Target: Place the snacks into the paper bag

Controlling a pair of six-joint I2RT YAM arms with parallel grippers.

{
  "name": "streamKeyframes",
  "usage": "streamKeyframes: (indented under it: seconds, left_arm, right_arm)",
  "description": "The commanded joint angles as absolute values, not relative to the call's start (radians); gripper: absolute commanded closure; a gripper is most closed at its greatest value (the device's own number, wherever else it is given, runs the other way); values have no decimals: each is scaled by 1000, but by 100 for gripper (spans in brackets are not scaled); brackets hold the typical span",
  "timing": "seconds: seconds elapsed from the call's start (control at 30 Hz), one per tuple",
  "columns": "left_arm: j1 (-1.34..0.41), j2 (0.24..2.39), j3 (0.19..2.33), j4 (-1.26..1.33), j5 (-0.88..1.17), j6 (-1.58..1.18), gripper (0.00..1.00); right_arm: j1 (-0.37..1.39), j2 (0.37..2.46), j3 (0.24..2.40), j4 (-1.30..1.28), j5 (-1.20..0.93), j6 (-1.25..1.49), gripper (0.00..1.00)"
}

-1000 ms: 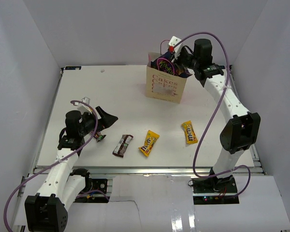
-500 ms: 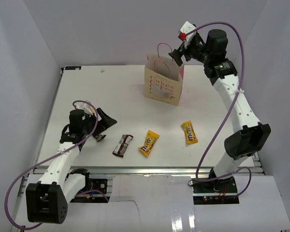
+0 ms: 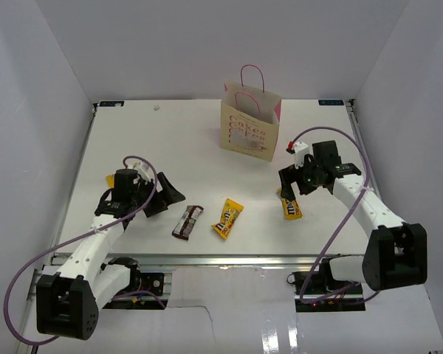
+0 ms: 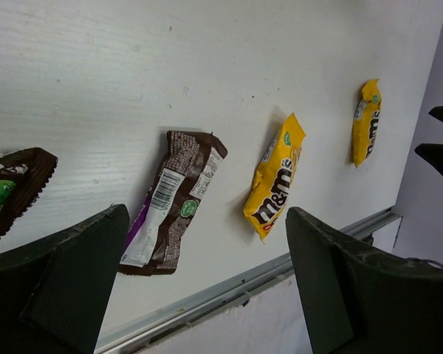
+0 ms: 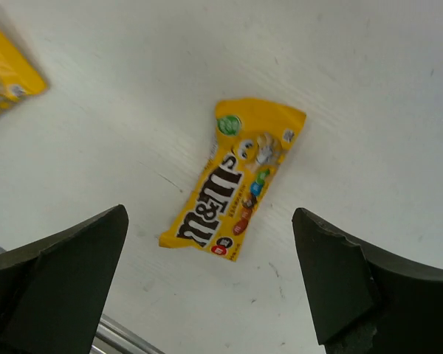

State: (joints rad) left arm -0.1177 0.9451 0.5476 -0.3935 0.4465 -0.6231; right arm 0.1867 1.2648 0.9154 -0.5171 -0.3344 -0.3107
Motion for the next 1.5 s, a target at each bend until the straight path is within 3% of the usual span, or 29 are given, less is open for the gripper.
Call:
streamKeyframes:
  seconds: [0.0,0.17,0.47,0.67,0.7,0.8,0.9,1.03,1.3,1.47]
  left_arm:
    - [-208,1000,606,-420,390,-635,2]
    - [-305,1075,673,-430,298,-667,2]
    - [-445,1140,706,-430,229,-710,2]
    - [-549,1206,736,-426,190,-692,2]
    - [-560,1212,744,-425,187,-687,2]
    - [-595,1238,749,-407,184,-675,2]
    - [-627,1267,747,-371,193,-661,2]
    - [-670,1327,778,-348,193,-643,2]
    - [-744,1425,836,-334,166,-630,2]
    - [-770,1470,865,-336,143,-621,3]
  right_arm:
    - [187,1317,881,-511,-126,-187,2]
    - [190,1436,865,-433,-95,-140,10]
    - [190,1572,871,-416,-184,-115,45]
    - [186,1454,861,-429,-232,-175,74]
    - [184,1401,871,-436,-260,-202,83]
    - [167,1249,893,-449,-389,-380,92]
    - [163,1122,929,-407,-497,-532,92]
    - [163,1141,1099,-371,-546,-577,92]
    - [196,1470,1650,-314,-551,-395,92]
    - [253,1641,1851,-272,-503,-316,92]
